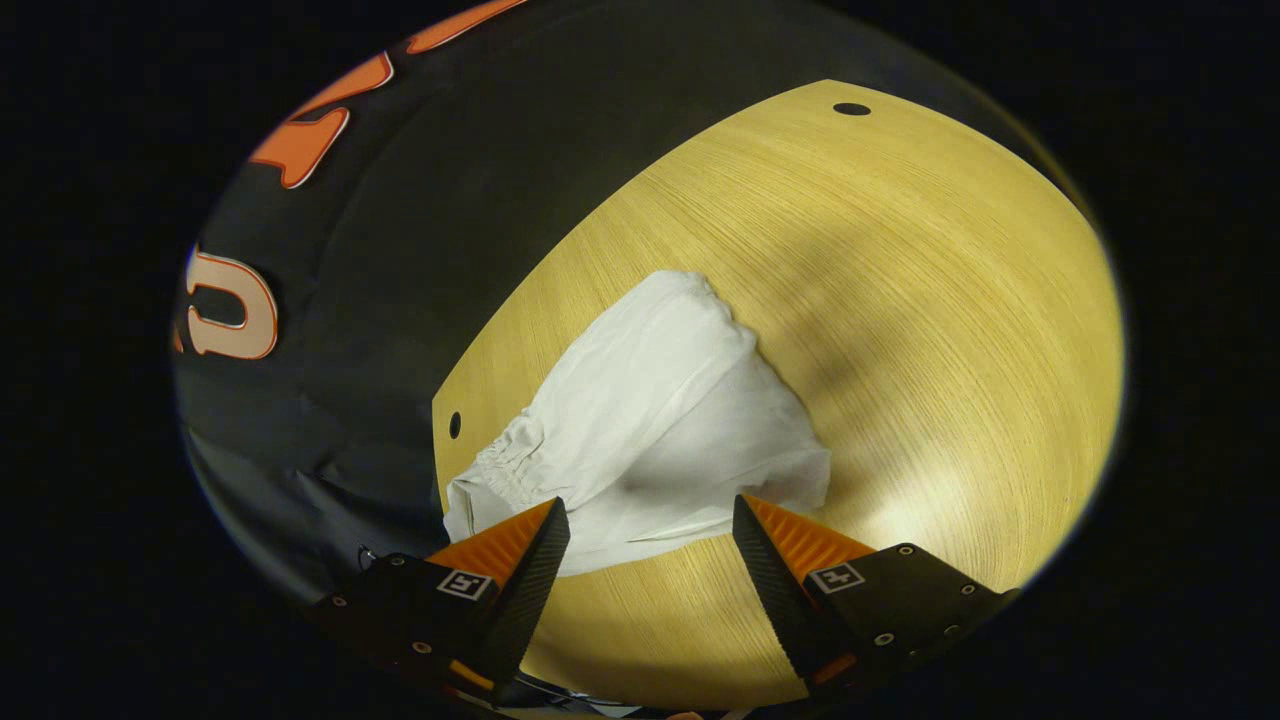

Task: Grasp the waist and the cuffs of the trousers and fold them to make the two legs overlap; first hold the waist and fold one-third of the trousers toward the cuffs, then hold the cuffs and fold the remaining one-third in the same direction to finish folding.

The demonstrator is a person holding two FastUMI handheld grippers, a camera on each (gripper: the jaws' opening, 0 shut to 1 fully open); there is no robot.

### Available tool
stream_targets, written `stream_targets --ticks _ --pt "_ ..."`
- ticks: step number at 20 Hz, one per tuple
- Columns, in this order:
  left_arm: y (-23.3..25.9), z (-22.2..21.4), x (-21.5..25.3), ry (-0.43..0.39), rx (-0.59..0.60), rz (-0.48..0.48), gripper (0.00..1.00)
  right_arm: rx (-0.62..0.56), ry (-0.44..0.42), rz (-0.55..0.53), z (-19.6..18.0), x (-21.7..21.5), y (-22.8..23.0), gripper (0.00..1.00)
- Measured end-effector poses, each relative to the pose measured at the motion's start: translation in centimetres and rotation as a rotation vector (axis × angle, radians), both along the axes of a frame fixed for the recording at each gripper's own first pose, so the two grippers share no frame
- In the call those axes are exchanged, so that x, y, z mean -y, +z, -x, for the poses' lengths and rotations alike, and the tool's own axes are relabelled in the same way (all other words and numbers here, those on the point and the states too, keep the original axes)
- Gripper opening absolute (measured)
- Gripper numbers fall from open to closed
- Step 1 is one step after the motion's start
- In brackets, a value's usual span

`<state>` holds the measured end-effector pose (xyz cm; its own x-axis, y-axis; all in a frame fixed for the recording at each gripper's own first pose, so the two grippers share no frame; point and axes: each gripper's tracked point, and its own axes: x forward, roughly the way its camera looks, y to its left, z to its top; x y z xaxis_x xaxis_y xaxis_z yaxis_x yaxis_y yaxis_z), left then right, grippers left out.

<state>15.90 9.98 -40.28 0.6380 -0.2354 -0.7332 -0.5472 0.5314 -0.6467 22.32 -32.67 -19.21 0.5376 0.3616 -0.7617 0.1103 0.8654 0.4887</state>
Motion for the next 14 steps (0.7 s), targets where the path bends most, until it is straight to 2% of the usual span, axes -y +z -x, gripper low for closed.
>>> stream_targets --ticks 1,4,9,14 --pt "-1.2 -0.6 0.8 0.003 -0.006 -0.018 0.22 -0.001 -0.007 -0.002 -0.1 0.2 0.0 0.99" --pt "1.3 -1.0 0.5 -0.029 0.034 -0.054 0.08 -0.002 -0.011 -0.012 -0.1 0.9 0.0 0.99" --pt "8.4 -2.8 2.6 -0.167 0.174 -0.206 0.08 0.016 -0.004 -0.035 -0.4 1.9 0.5 0.99" --pt "16.8 -4.5 8.7 -0.319 0.338 -0.325 0.08 0.042 0.003 -0.041 -0.7 4.0 1.3 0.99"
